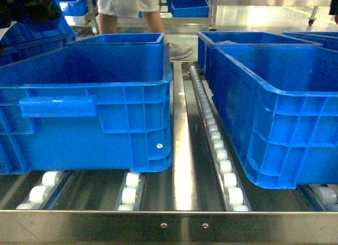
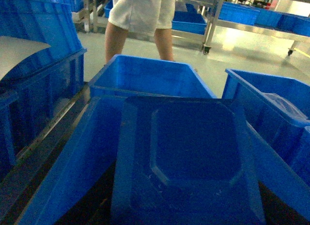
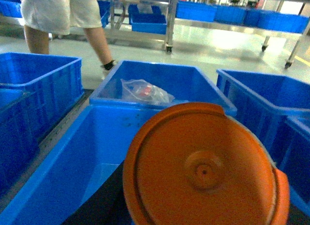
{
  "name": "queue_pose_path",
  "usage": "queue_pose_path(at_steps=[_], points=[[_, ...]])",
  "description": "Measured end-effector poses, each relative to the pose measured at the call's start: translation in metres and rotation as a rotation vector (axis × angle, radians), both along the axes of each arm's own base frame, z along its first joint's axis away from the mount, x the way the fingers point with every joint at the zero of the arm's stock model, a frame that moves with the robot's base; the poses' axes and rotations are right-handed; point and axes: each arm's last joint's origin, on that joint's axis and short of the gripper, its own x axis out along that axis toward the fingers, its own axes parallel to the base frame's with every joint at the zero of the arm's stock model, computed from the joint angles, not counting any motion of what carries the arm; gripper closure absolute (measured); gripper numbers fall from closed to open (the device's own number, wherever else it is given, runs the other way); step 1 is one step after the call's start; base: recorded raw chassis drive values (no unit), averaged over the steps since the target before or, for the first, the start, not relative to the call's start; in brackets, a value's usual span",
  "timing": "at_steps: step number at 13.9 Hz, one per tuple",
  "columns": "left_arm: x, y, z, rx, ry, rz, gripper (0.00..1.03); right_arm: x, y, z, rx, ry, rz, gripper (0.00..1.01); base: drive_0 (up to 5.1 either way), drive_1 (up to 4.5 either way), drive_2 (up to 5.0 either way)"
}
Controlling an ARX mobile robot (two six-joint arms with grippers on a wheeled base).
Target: Sort blue parts and orange caps into right shelf containers
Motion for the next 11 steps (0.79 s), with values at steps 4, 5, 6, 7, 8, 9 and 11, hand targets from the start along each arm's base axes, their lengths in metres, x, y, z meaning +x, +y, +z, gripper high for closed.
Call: queue_pose_path(at_steps=[4, 5, 6, 7, 8, 9, 11], points=[[0.005, -0.005, -0.004, -0.002, 0.013, -0.042, 0.16, 0.010, 0.002, -0.002, 0.012, 0.004, -0.007, 0.10, 0.0, 0.00, 0.0], [0.005, -0.004, -0.003, -0.002, 0.012, -0.049, 0.06, 0.011, 0.001, 0.000, 0.016, 0.000, -0.006, 0.01, 0.0, 0.00, 0.0], [0.005, -0.004, -0.003, -0.003, 0.010, -0.063, 0.04, 0.011, -0.002, 0.000, 0.023, -0.001, -0.008, 0.04, 0.0, 0.00, 0.0], [0.002, -0.004, -0.003, -0.002, 0.004, -0.066, 0.05, 0.011, -0.004, 0.001, 0.022, -0.015, -0.029, 0.03, 0.0, 0.00, 0.0], [-0.005, -0.003, -0.003, 0.002, 0.010, -0.069, 0.05, 0.010, -0.006, 0.001, 0.018, -0.019, -0.077, 0.03, 0.0, 0.00, 0.0], [-0.014, -0.002, -0.001, 0.005, 0.008, -0.056, 0.05, 0.010, -0.008, 0.000, 0.014, -0.016, -0.090, 0.03, 0.0, 0.00, 0.0], [-0.033, 0.000, -0.006, 0.075, -0.042, 0.023, 0.23, -0.019, -0.001, -0.009, 0.055, -0.016, 0.028, 0.25, 0.0, 0.00, 0.0]])
